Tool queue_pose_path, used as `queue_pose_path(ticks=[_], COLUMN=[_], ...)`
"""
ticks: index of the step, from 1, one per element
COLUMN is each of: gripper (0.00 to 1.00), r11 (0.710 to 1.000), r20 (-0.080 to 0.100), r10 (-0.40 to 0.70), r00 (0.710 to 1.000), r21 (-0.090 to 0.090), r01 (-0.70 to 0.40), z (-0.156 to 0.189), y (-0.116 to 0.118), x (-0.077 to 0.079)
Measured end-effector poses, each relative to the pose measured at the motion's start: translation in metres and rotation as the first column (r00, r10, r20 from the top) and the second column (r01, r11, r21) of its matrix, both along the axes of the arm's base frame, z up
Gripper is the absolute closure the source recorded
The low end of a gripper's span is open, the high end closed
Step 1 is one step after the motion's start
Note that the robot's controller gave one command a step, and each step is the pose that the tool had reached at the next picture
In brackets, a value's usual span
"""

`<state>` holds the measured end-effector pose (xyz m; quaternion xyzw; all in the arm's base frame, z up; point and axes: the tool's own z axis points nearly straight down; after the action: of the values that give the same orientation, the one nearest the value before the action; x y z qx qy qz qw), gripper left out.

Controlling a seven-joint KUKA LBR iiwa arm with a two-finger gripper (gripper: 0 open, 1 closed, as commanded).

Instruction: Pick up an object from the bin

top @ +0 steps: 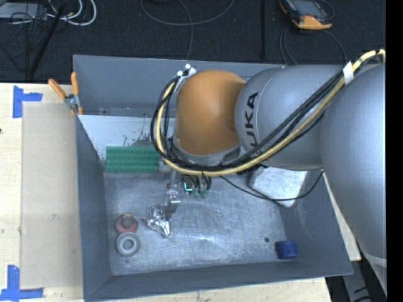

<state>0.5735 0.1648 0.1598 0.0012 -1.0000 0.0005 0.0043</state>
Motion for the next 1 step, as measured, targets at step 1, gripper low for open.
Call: queue_pose_path(ticks=[1], gripper=[0.00], r11=[0.987], r20=[0.011], r10=[0.163], r00=[0.987], r21=[0.002], r01=[-0.163], z=[-0.0899], y=[0.0081], x=[-0.0276])
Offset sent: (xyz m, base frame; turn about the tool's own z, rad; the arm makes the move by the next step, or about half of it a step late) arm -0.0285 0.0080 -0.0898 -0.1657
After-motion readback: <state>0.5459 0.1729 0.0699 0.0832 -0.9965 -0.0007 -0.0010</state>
